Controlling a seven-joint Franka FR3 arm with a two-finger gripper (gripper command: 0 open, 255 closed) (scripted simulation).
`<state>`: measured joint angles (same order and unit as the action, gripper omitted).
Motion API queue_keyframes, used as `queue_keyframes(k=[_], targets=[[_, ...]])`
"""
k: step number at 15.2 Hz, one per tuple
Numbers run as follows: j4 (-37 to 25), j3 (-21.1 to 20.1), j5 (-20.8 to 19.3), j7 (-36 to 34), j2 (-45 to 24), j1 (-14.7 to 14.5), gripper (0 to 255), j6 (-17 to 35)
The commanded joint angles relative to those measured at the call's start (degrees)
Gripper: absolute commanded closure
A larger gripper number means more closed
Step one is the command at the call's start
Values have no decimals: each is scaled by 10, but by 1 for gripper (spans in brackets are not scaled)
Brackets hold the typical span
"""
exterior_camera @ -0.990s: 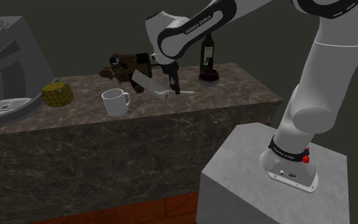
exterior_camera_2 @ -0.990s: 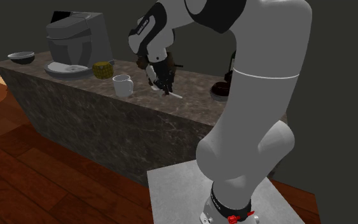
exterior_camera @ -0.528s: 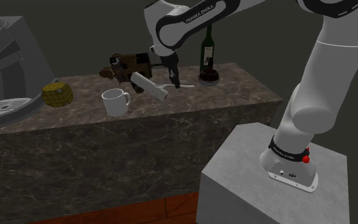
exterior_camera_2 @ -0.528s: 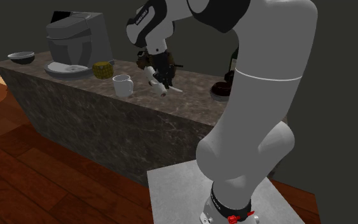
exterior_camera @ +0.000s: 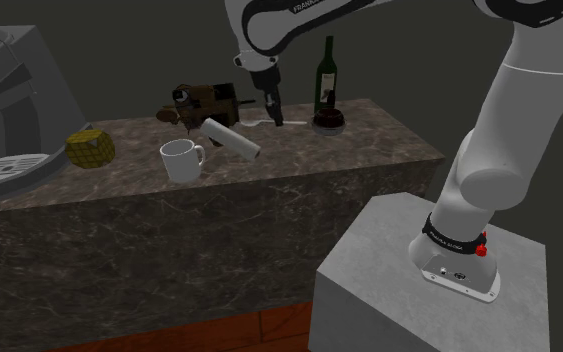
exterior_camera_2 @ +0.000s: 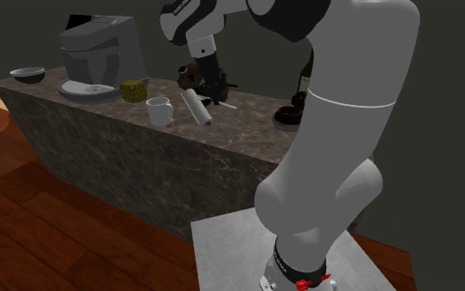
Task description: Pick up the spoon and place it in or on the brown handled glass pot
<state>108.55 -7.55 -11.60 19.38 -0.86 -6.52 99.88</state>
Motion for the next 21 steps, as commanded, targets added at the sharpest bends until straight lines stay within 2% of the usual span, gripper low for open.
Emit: queue_keyframes(k=[1,14,21], targets=[[-16,0,1,3,1,0,255,-17],[-106,-2,3,19,3,-2,255,-108],[-68,47,-9,110,35,45,255,-83]])
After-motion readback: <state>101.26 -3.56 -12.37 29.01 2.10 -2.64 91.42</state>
